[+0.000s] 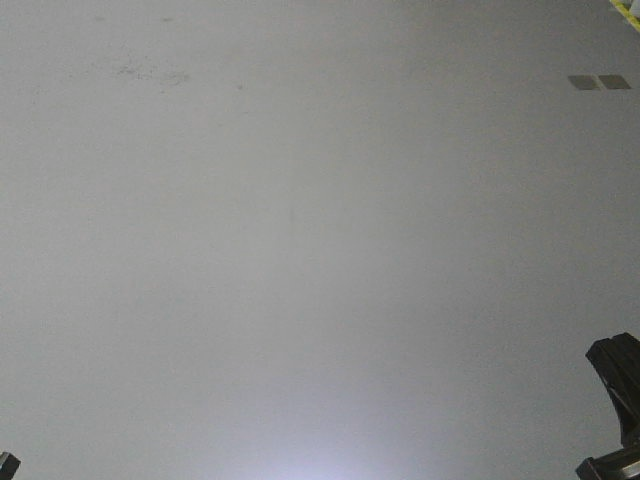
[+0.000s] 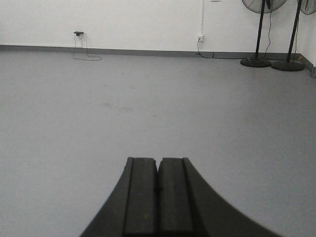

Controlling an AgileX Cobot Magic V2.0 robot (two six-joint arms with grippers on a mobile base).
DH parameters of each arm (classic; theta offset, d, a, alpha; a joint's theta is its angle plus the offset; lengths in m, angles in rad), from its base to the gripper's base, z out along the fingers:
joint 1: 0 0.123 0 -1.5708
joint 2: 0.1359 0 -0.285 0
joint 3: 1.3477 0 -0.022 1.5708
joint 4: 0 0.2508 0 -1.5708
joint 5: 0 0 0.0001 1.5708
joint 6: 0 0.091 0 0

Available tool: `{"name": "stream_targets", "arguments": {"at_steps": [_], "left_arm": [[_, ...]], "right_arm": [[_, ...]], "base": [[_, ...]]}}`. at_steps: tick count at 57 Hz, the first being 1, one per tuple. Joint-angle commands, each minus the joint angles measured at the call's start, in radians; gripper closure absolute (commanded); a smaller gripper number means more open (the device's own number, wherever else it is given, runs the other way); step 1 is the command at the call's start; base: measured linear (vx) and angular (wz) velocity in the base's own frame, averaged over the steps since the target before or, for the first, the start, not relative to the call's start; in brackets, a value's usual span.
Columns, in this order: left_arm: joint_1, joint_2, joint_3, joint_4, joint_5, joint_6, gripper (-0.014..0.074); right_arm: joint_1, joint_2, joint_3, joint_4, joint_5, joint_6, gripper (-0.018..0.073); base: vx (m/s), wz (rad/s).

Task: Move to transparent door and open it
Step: 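Turn the base toward the wooden platform with the glass door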

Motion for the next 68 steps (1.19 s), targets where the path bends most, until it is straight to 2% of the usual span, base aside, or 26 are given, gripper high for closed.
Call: {"name": "stream_targets", "arguments": {"at_steps": [1,68], "left_arm": [[-0.006,-0.015,0.013,-0.003,-0.082,-0.006,0.0603],[-0.006,-0.015,0.013,-0.003,-0.082,-0.006,0.0603]], "right_arm": [[-0.005,-0.016,0.005,-0.001,-0.082,-0.007,0.0559],[-0.005,-0.016,0.005,-0.001,-0.082,-0.007,0.0559]], "base": [[0.34,0.04],[0.40,0.13]]}}
